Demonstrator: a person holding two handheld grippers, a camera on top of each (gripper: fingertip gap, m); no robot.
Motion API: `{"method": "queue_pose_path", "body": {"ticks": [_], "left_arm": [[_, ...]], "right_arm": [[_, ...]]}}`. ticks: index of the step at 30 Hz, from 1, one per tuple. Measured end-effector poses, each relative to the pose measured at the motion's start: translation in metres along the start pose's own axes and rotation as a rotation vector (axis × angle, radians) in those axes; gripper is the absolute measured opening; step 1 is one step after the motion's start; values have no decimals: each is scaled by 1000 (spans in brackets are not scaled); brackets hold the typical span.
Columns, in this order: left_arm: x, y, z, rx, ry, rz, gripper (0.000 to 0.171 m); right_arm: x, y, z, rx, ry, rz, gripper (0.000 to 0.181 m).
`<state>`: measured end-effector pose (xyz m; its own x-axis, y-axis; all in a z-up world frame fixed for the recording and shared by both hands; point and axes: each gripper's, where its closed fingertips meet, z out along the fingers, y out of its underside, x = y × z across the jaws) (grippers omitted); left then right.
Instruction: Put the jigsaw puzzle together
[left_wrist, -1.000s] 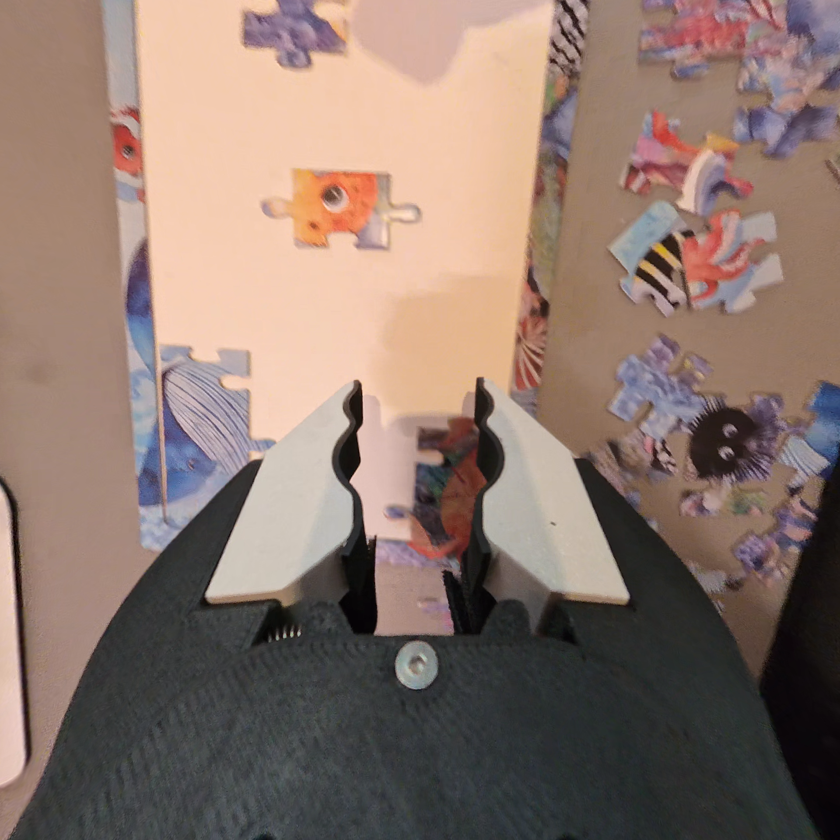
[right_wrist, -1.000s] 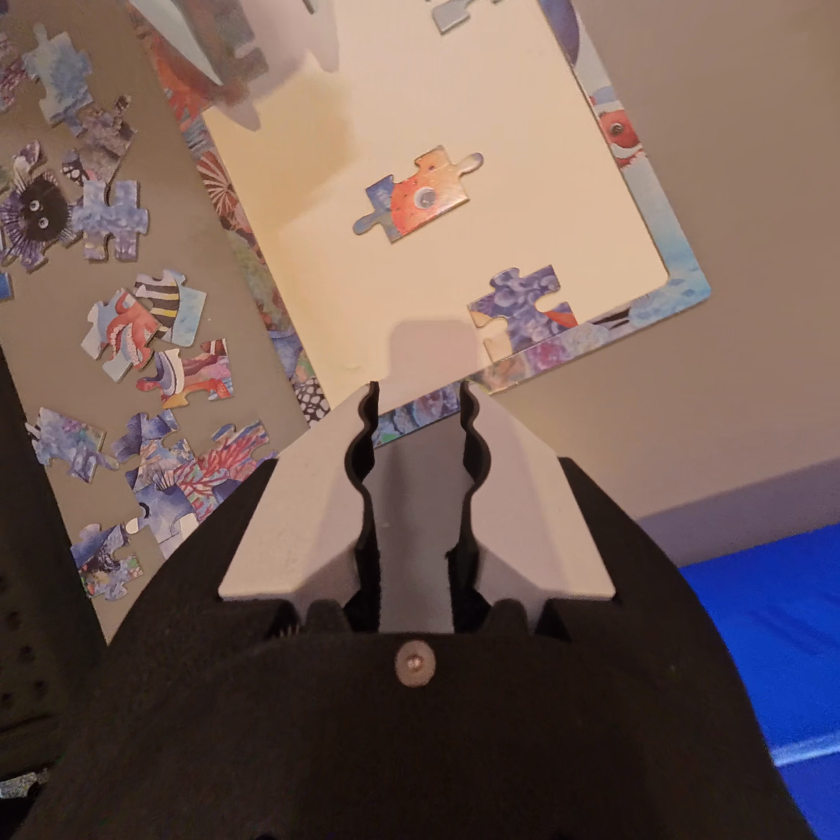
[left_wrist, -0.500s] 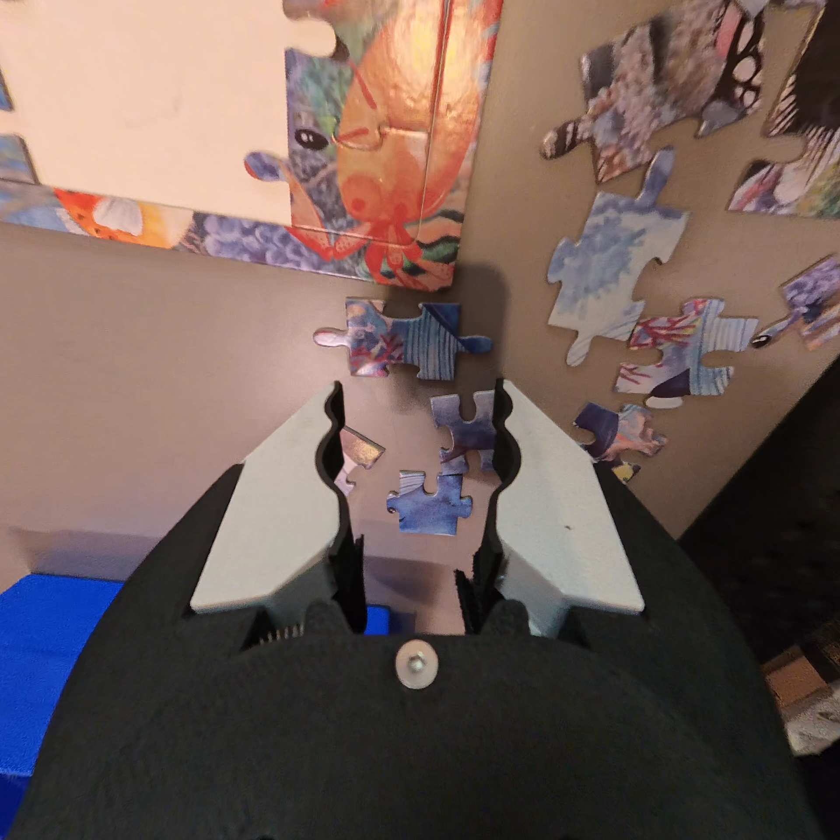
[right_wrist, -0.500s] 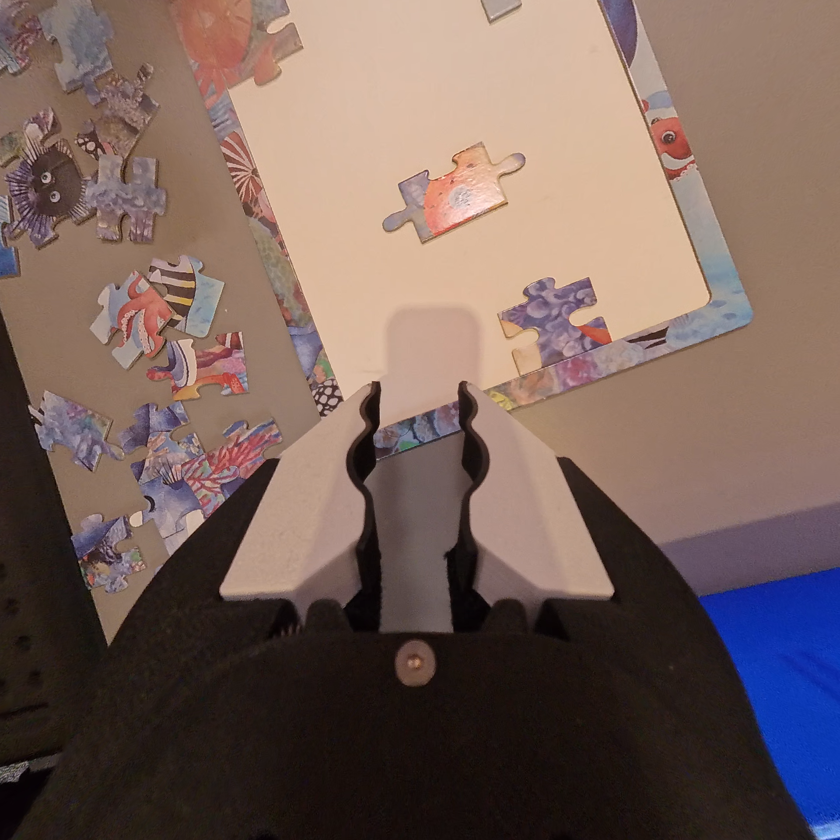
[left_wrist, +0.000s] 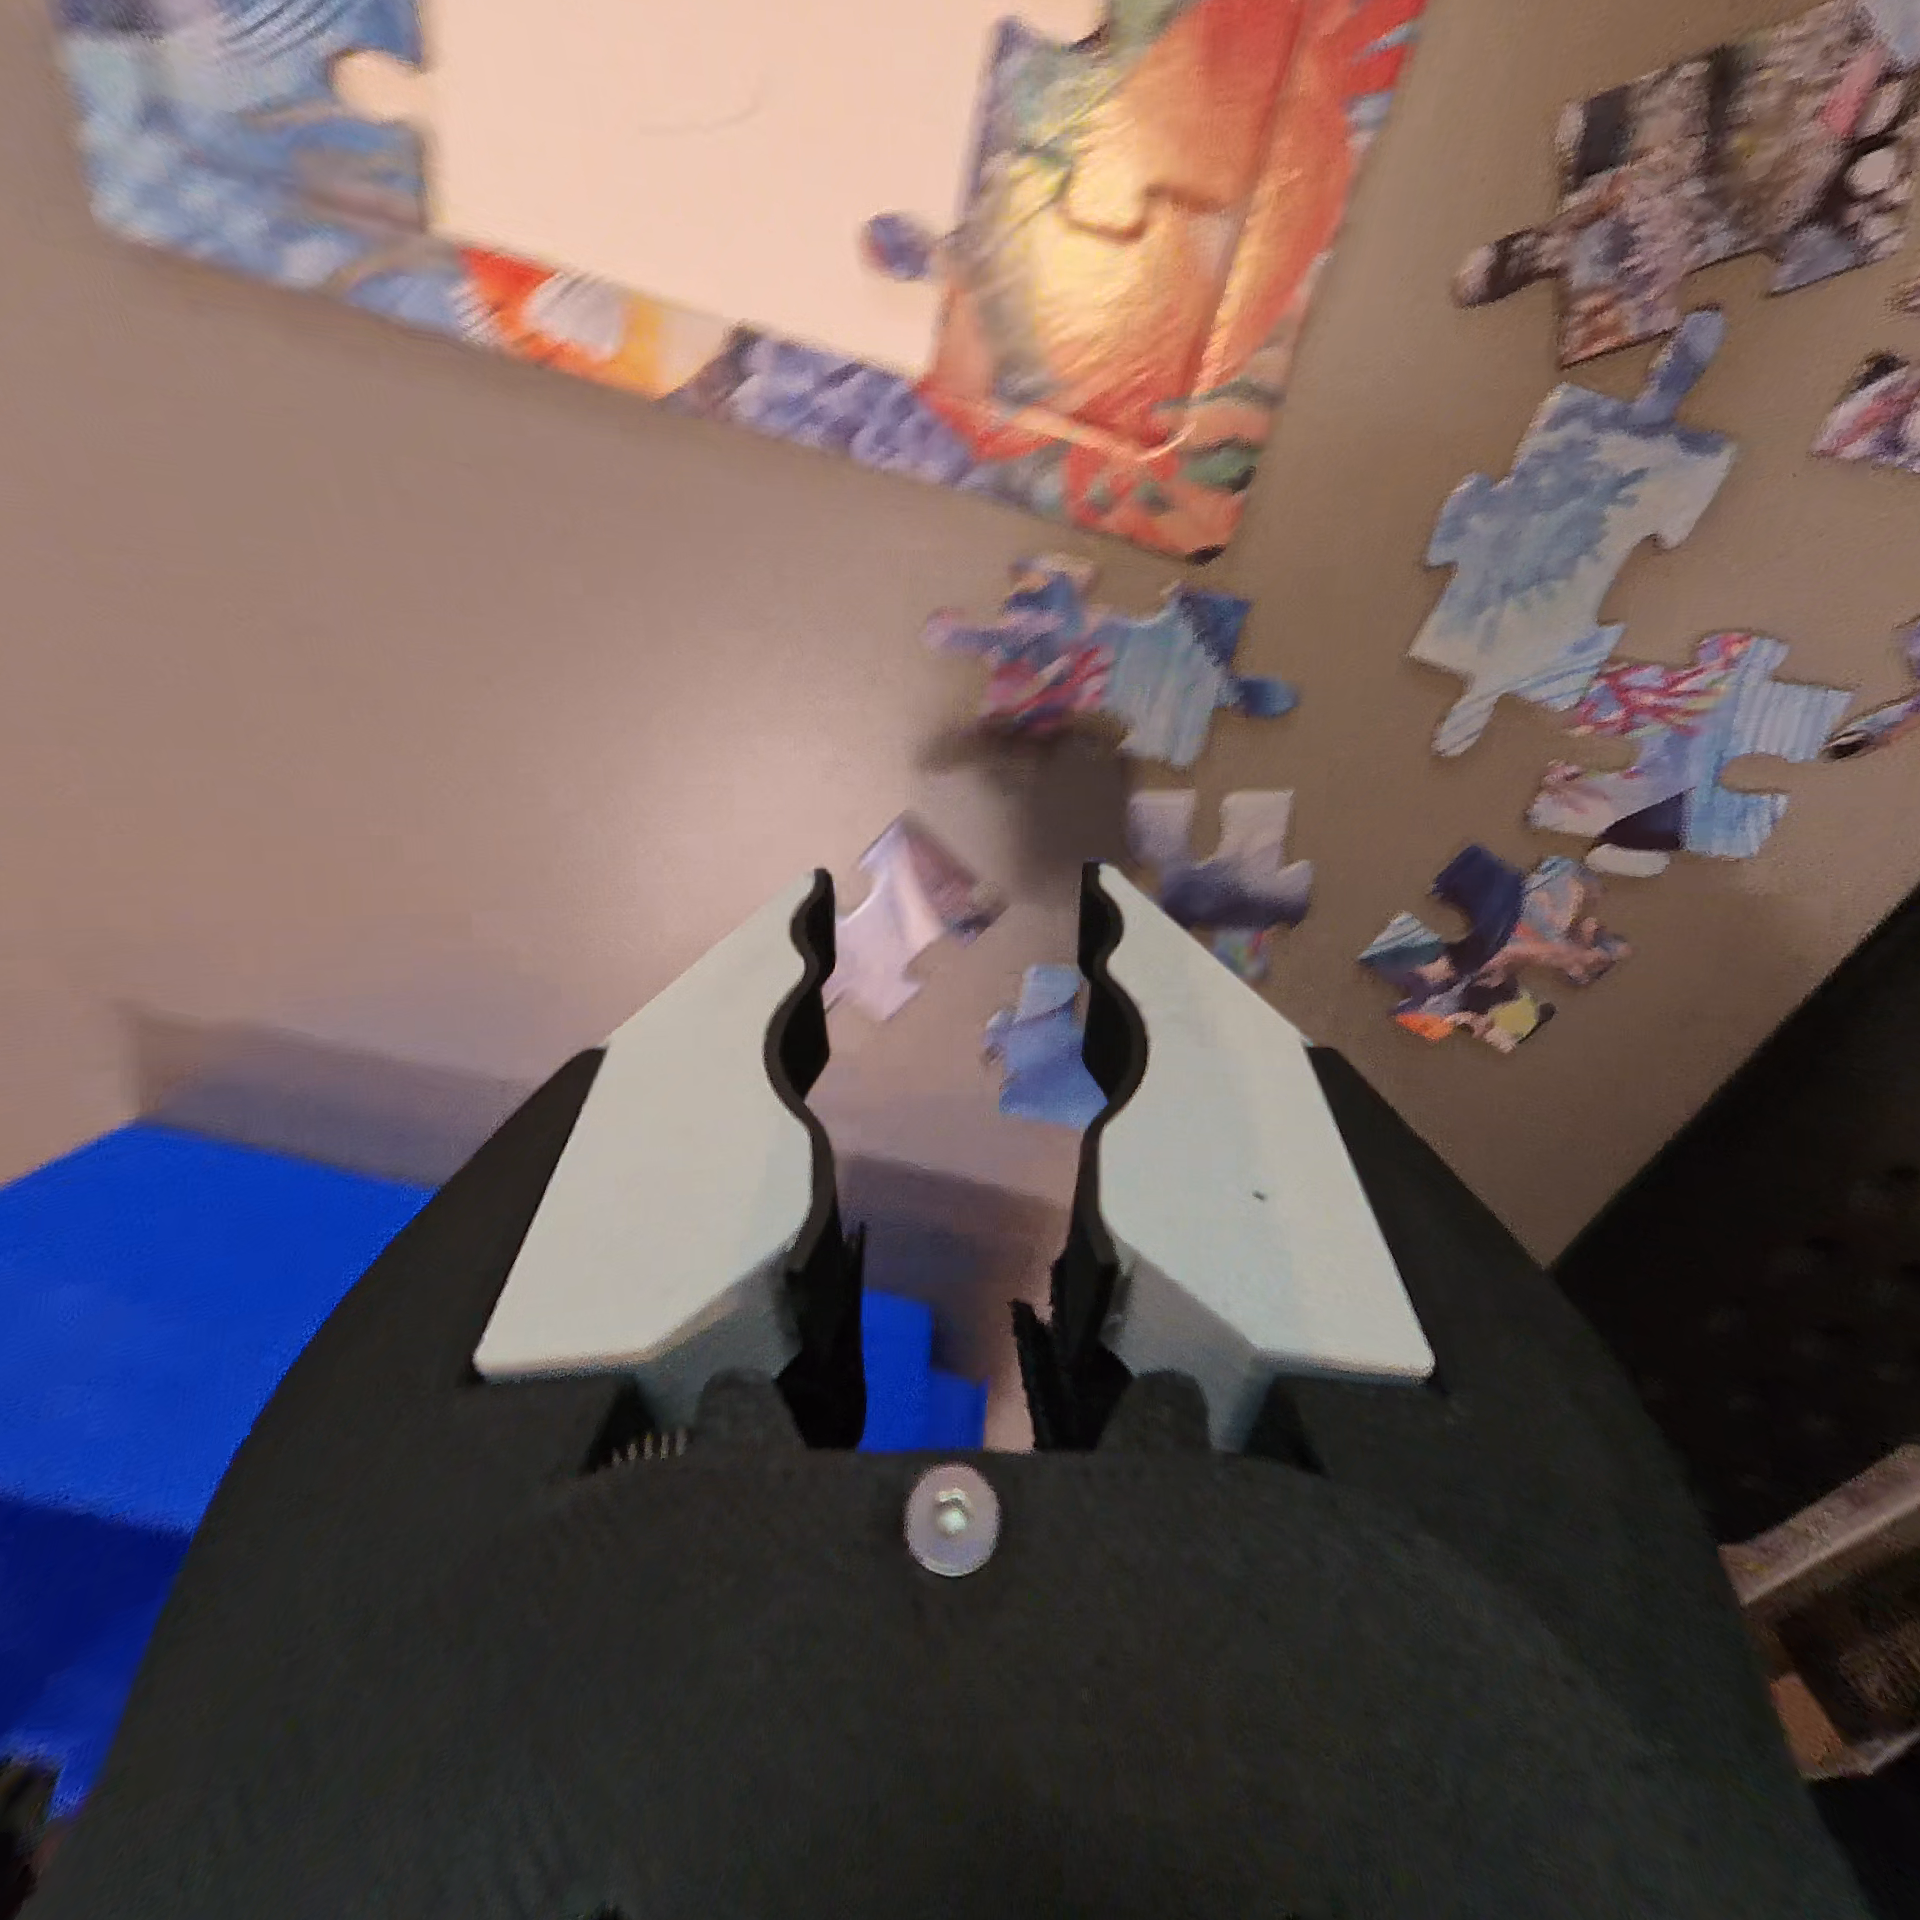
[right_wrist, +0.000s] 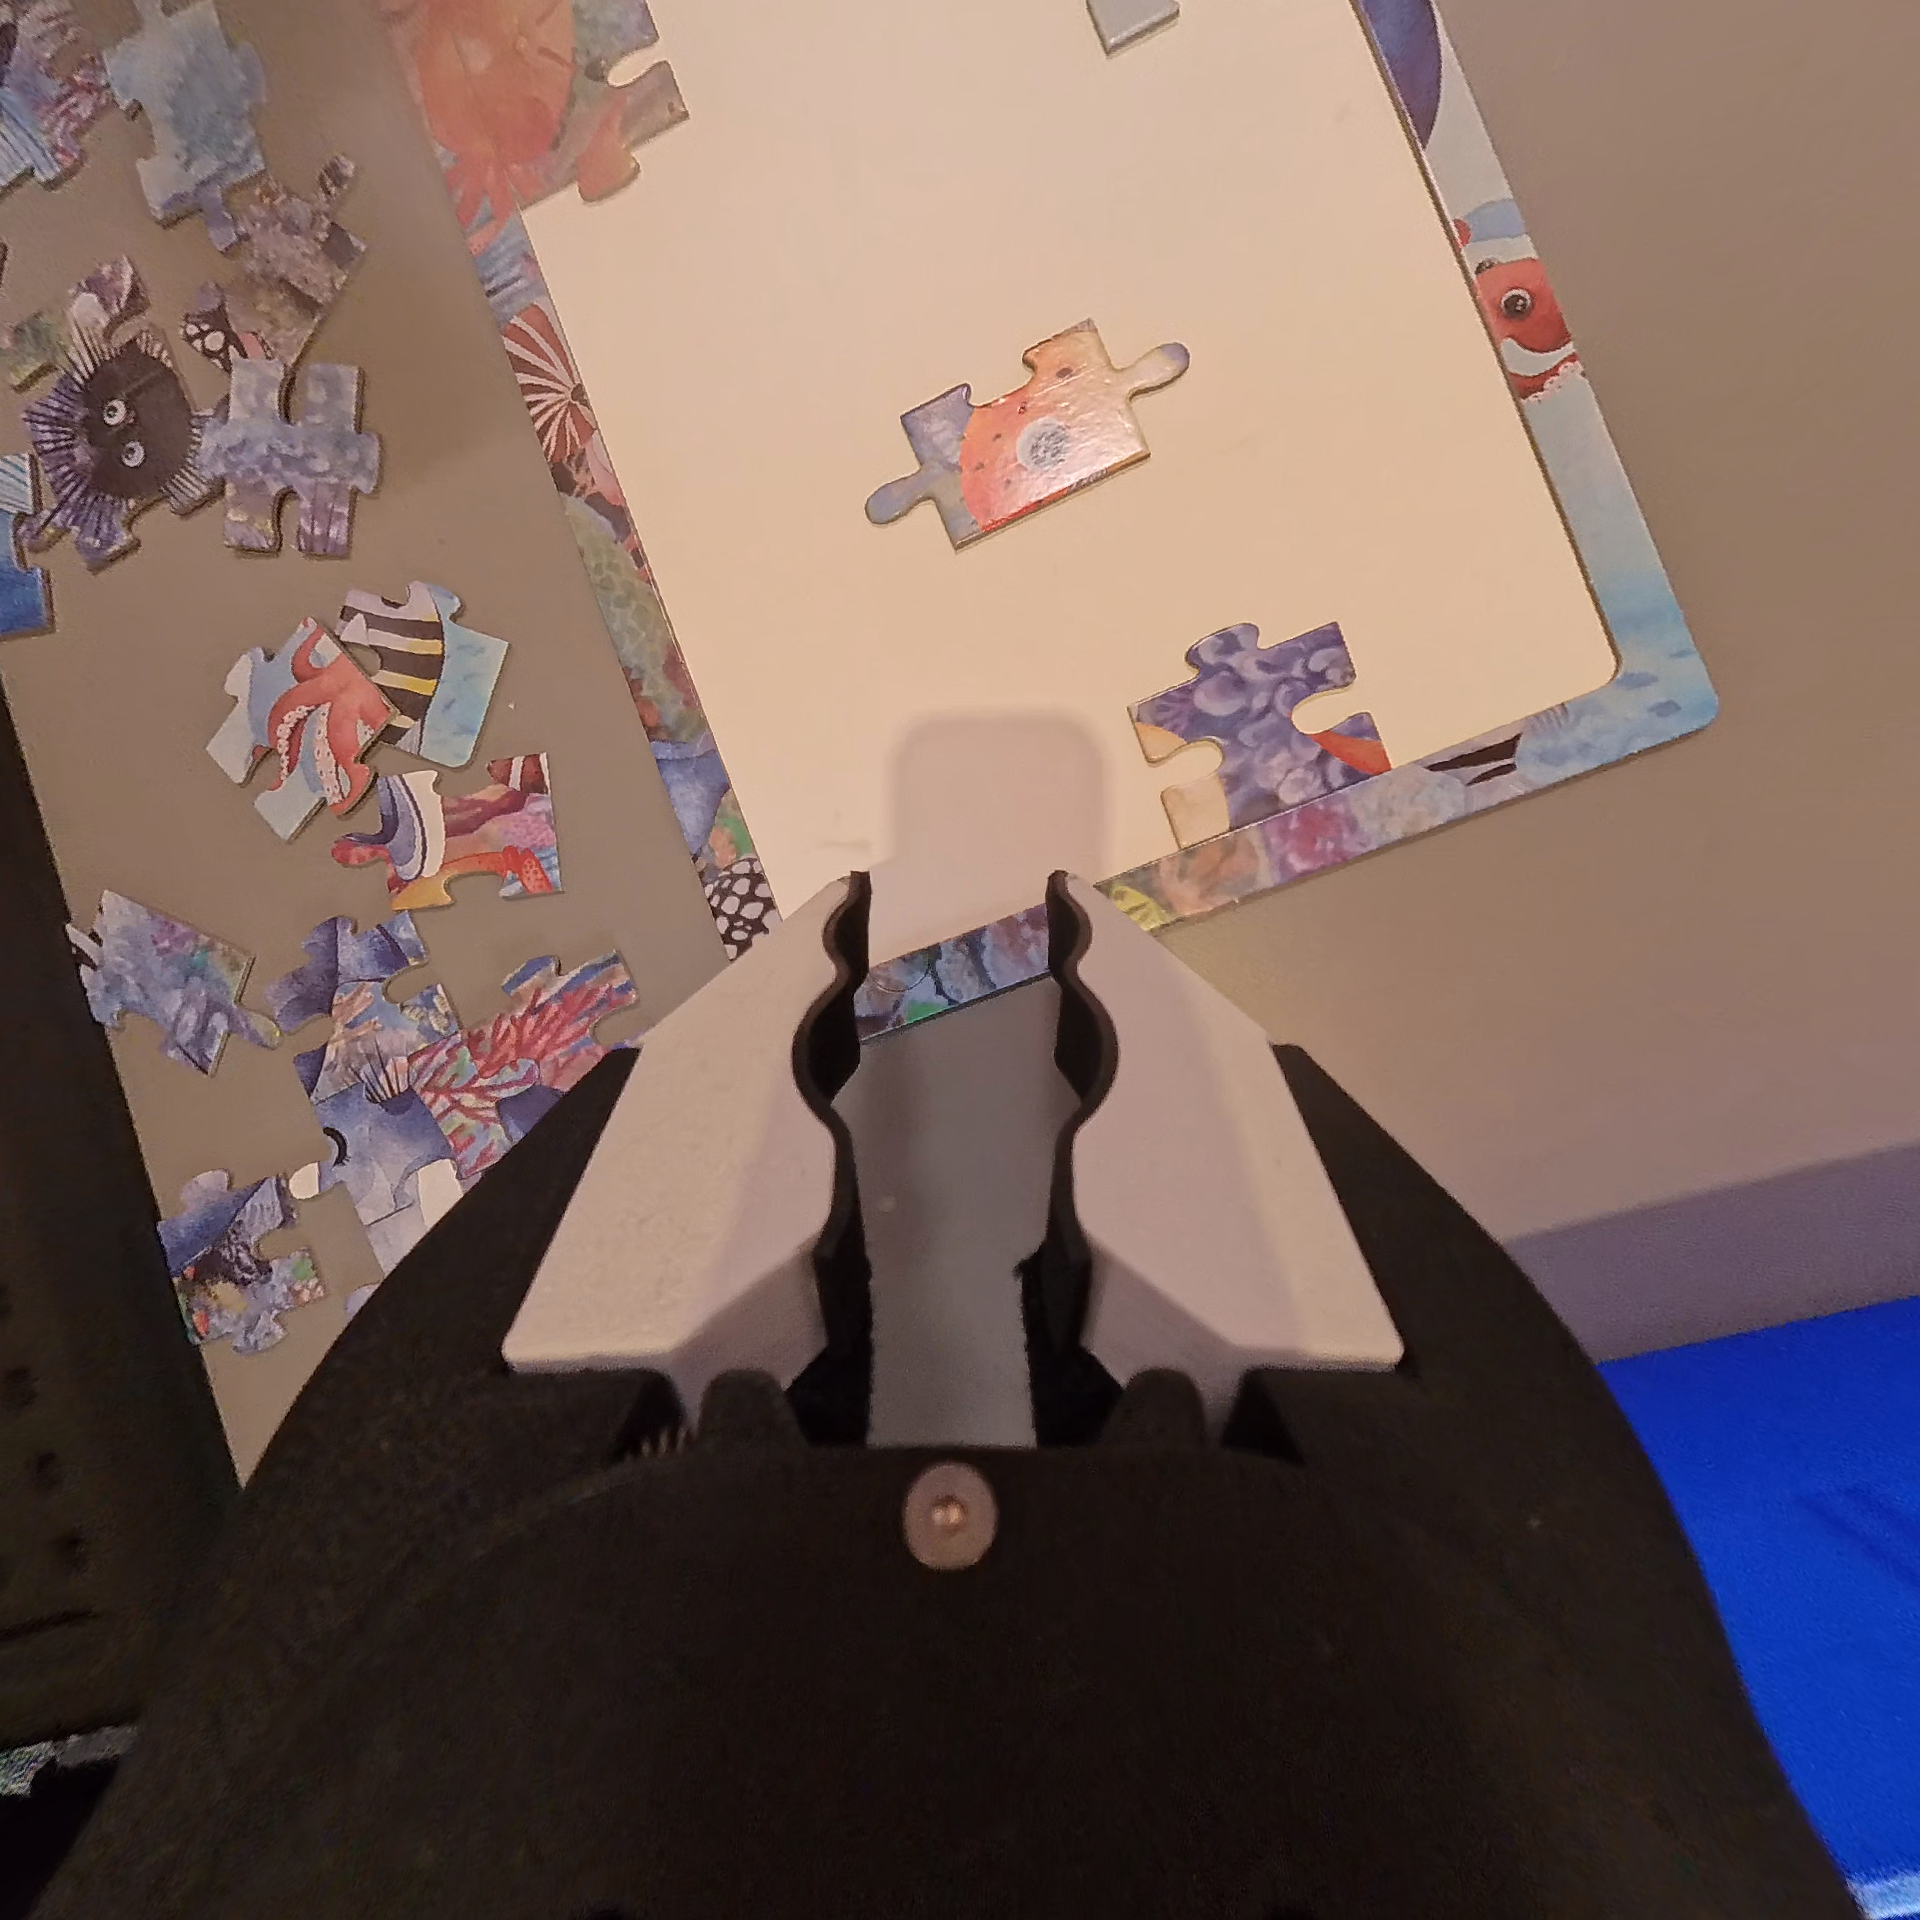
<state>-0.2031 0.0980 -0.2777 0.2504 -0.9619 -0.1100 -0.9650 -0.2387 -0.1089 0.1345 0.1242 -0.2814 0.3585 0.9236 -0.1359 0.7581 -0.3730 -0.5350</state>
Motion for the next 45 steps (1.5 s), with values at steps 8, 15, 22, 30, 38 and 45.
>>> {"method": "queue_pose_path", "body": {"ticks": [8, 15, 22, 30, 38, 45], "left_arm": [[-28, 39, -4, -166, -37, 35, 47], [5, 53, 5, -272, 73, 119, 49], [37, 75, 19, -325, 95, 88, 53], [39, 78, 24, -266, 113, 20, 33], [41, 76, 23, -180, 80, -61, 33], [17, 48, -18, 53, -97, -174, 32]], "right_arm": [[-2, 1, 3, -13, -4, -8, 32], [-2, 2, 2, -10, -7, -12, 32], [0, 5, 5, -17, -14, -9, 32], [-5, 0, 2, -7, -8, -26, 32], [-6, 0, -1, -2, -3, -31, 32], [-10, -13, -12, 71, -16, -32, 32]]}}
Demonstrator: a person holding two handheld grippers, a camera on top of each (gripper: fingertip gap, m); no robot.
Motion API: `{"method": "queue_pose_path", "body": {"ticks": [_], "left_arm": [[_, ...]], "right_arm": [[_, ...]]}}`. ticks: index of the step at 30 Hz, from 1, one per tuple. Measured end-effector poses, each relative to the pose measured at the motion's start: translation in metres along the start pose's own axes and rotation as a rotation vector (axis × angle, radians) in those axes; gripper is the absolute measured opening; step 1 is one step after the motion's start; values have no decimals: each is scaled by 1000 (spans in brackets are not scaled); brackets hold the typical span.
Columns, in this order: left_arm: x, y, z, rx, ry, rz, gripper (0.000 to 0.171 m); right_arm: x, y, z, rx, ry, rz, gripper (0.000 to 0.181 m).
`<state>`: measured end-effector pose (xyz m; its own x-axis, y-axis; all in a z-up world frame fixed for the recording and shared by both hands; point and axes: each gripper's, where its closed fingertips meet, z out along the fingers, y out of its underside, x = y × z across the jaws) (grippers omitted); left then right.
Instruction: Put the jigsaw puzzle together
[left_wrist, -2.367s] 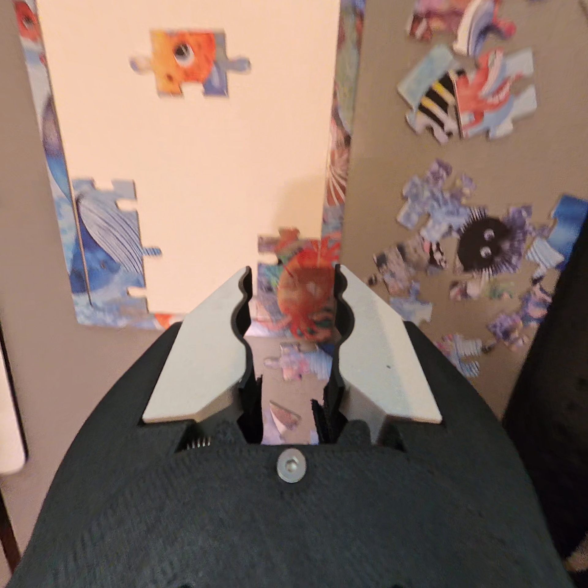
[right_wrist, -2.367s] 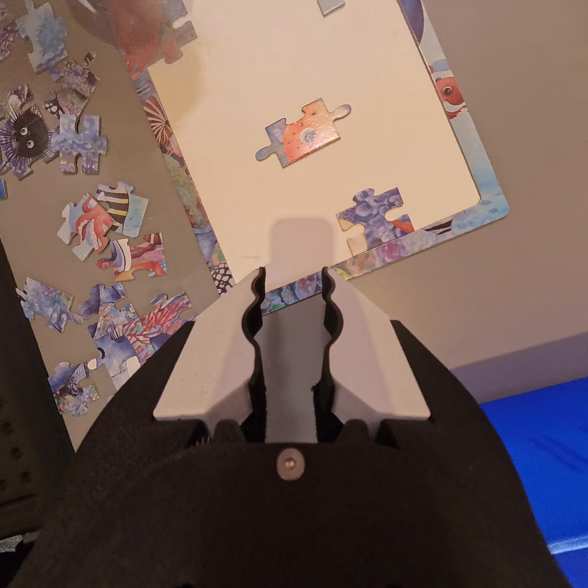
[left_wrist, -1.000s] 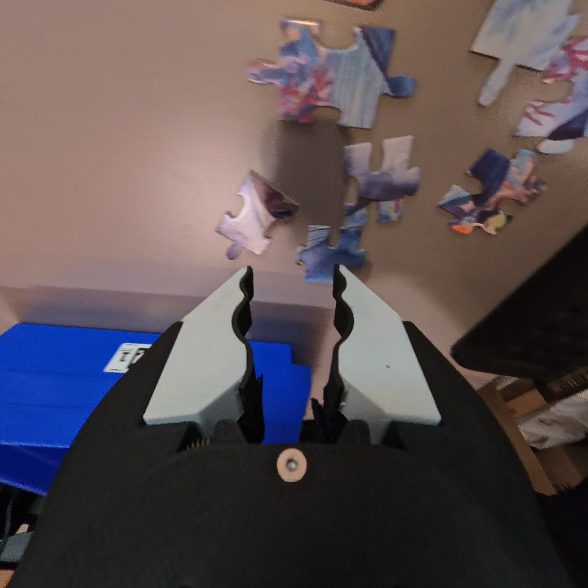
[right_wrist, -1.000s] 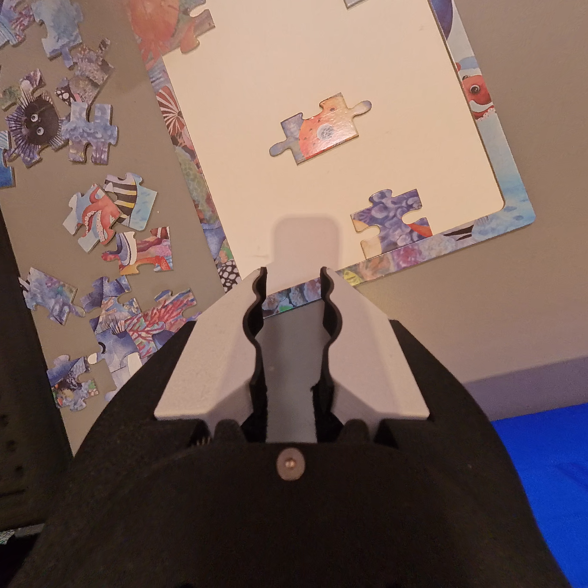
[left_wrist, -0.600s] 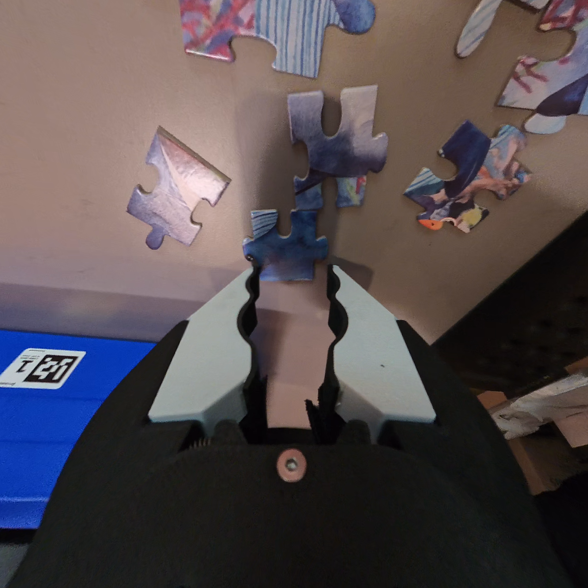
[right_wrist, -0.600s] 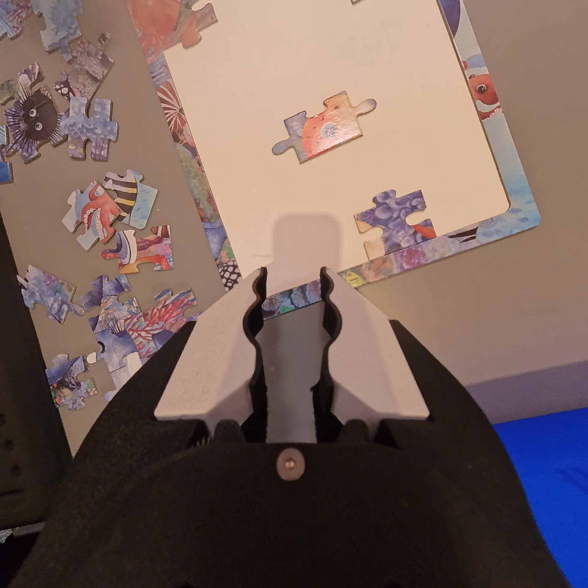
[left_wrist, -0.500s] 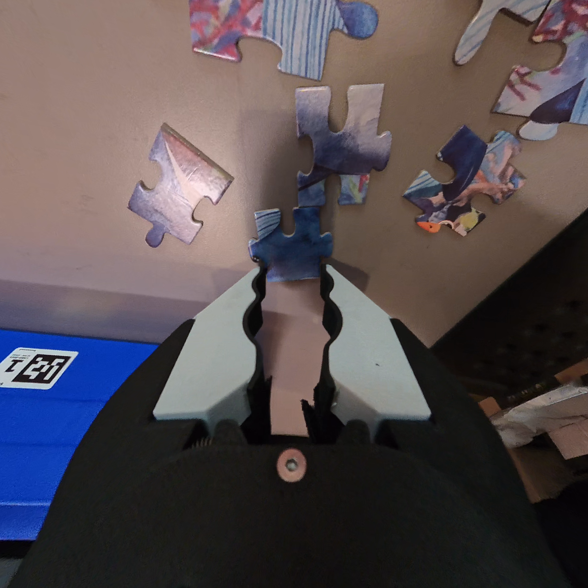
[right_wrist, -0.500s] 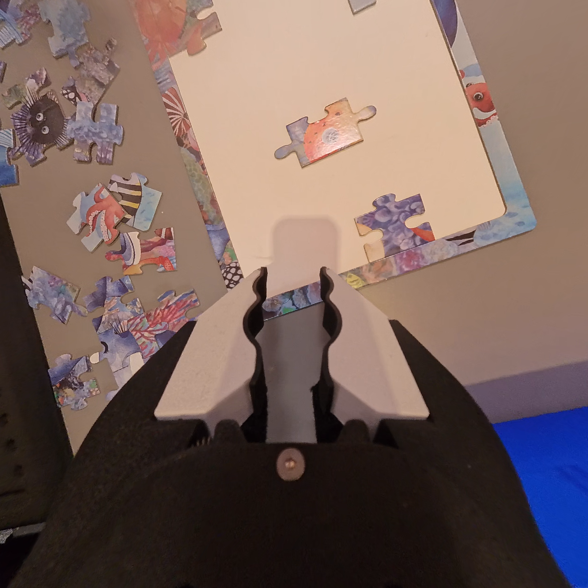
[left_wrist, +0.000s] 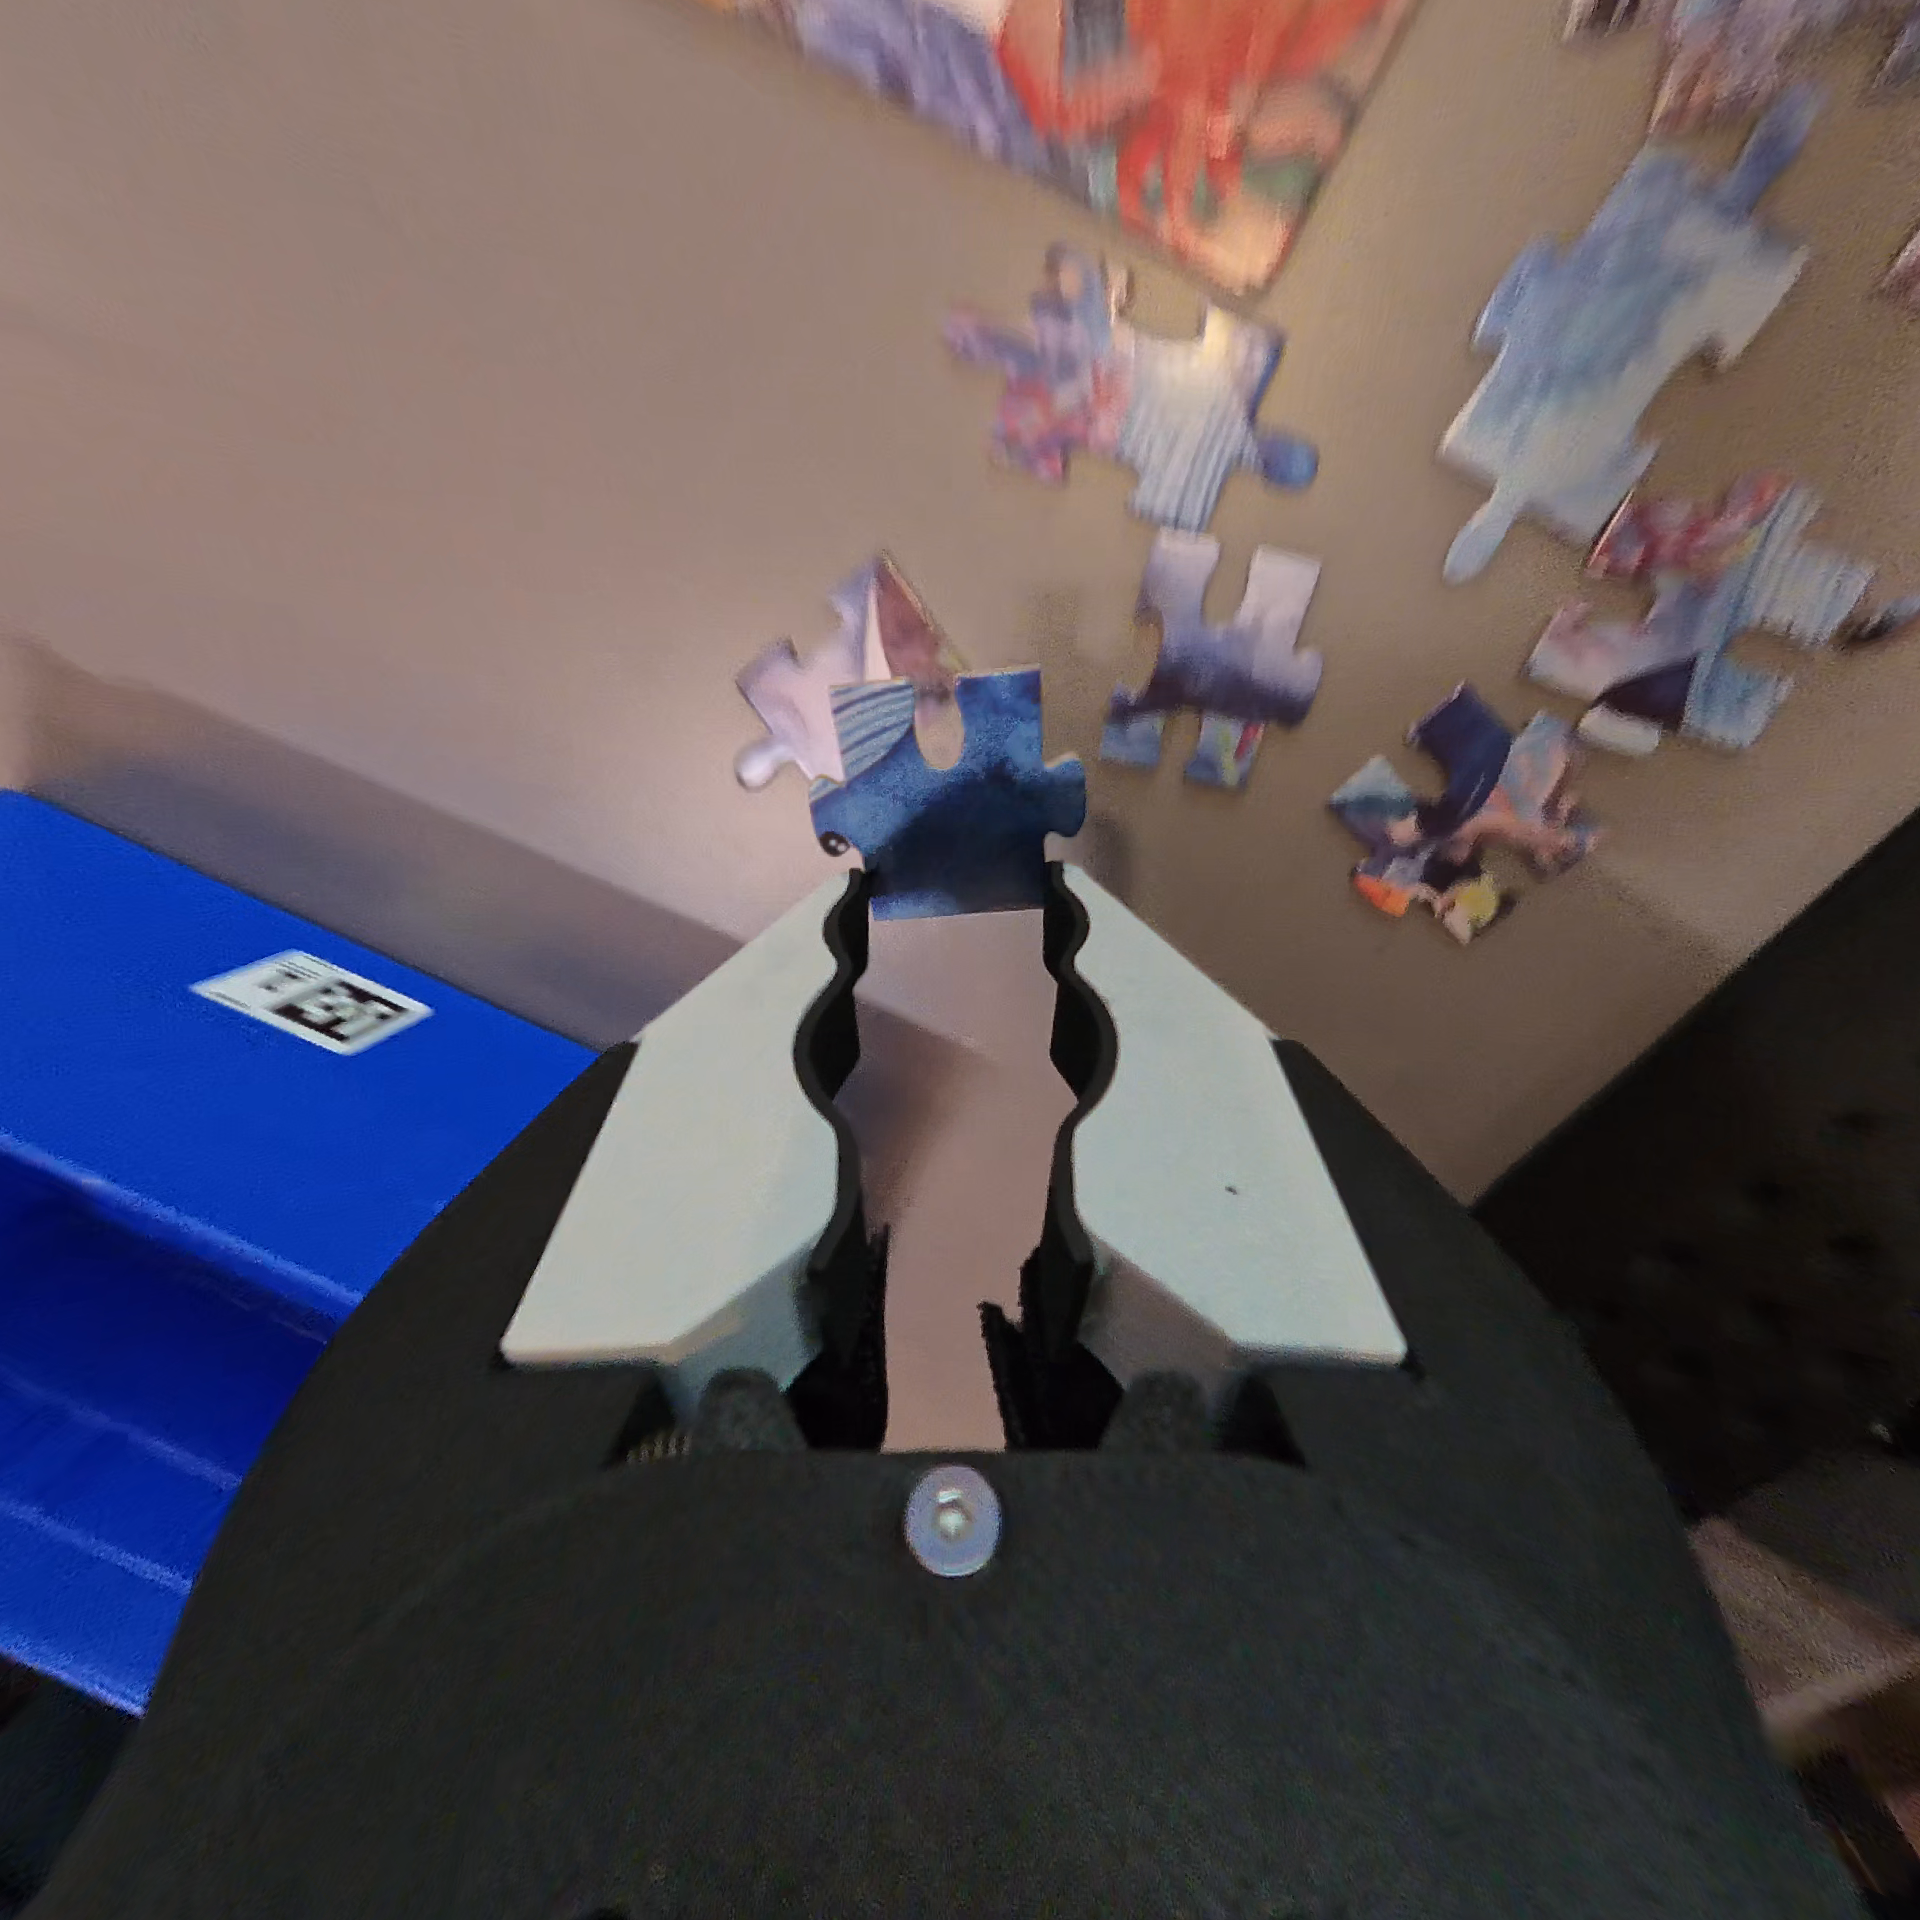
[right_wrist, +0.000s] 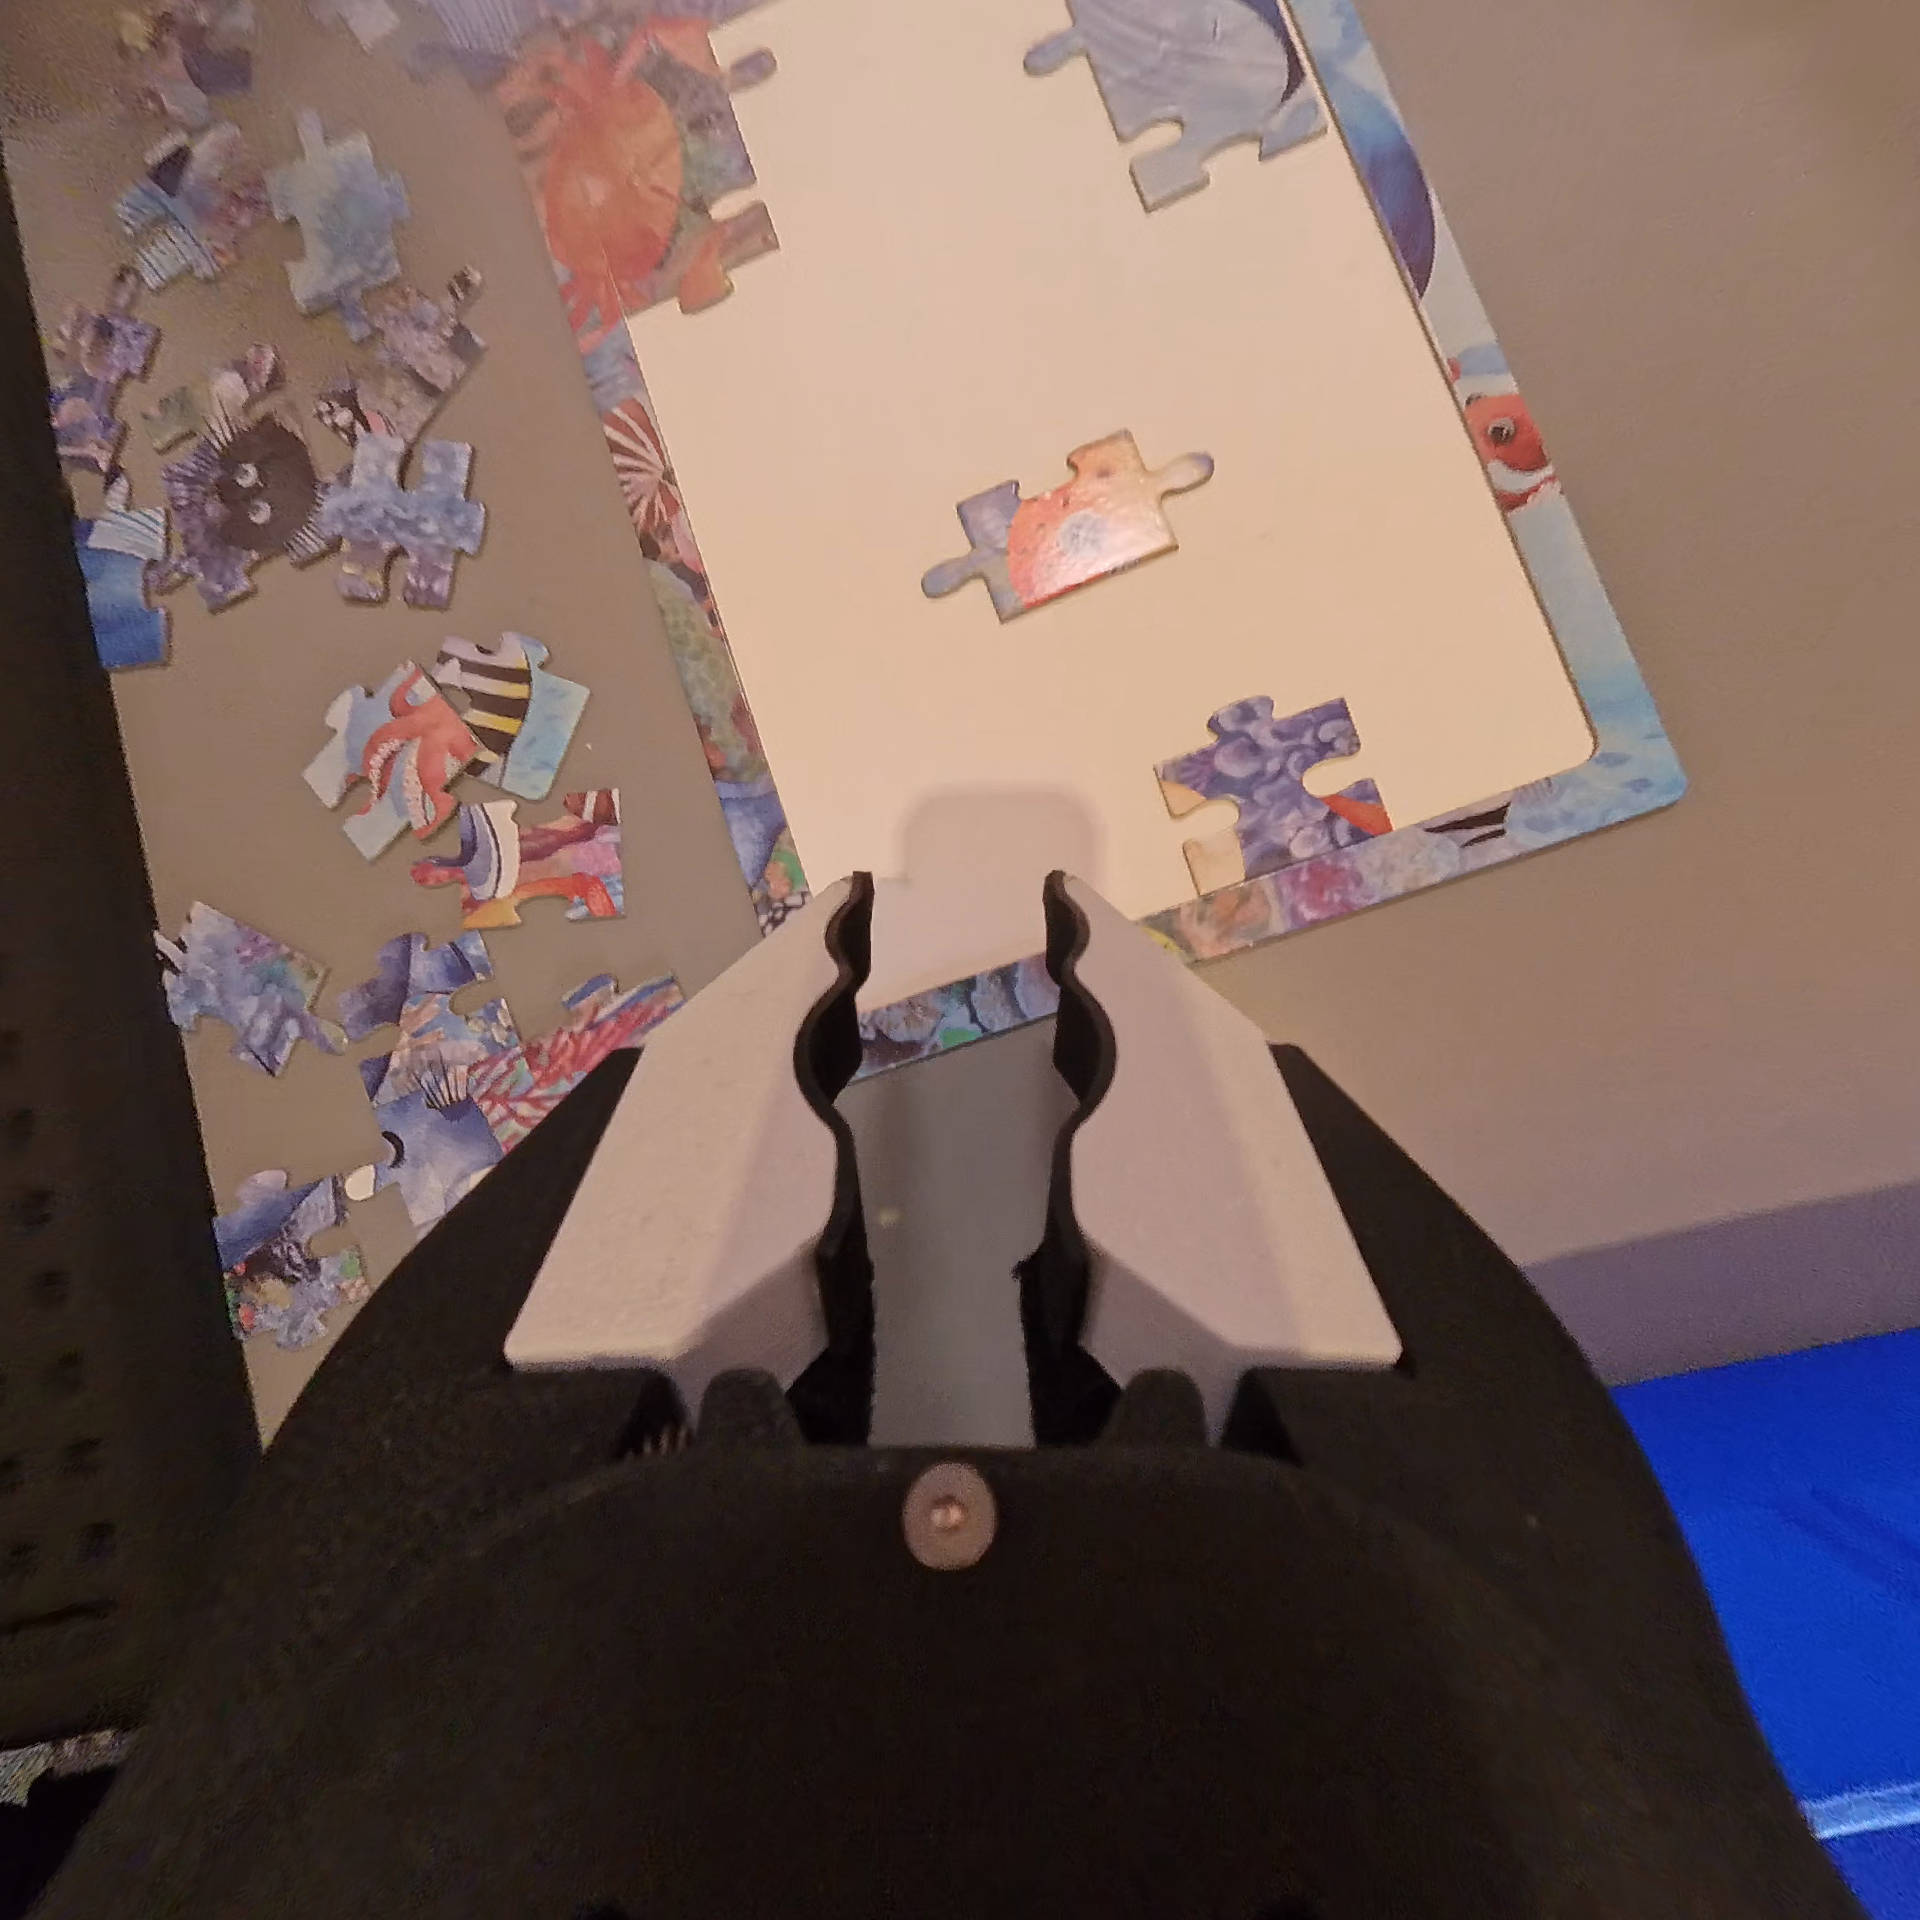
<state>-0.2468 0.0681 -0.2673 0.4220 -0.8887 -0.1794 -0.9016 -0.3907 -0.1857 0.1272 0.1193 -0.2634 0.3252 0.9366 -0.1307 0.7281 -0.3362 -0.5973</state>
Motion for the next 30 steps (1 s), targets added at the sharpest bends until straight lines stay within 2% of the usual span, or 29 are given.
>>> {"method": "queue_pose_path", "body": {"ticks": [3, 6, 10, 14, 18, 23, 30], "left_arm": [[0, -43, -11, 100, -66, 71, 33], [7, -92, -8, 151, -99, 181, 32], [14, -147, 10, 149, -116, 319, 32], [8, -186, 29, 141, -113, 388, 32], [3, -212, 48, 134, -108, 447, 32], [-6, -238, 48, 188, -236, 512, 32], [6, -266, 32, 328, -325, 510, 32]], "right_arm": [[-3, -12, -2, 40, 6, -12, 32], [-5, -26, -4, 104, 12, -19, 32], [-3, -35, -2, 148, 30, -21, 32], [2, -31, 5, 143, 28, -14, 31], [7, -26, 10, 131, 26, -2, 31], [11, -29, 12, 166, 24, 27, 32], [-5, -75, 22, 362, -80, 134, 34]]}}
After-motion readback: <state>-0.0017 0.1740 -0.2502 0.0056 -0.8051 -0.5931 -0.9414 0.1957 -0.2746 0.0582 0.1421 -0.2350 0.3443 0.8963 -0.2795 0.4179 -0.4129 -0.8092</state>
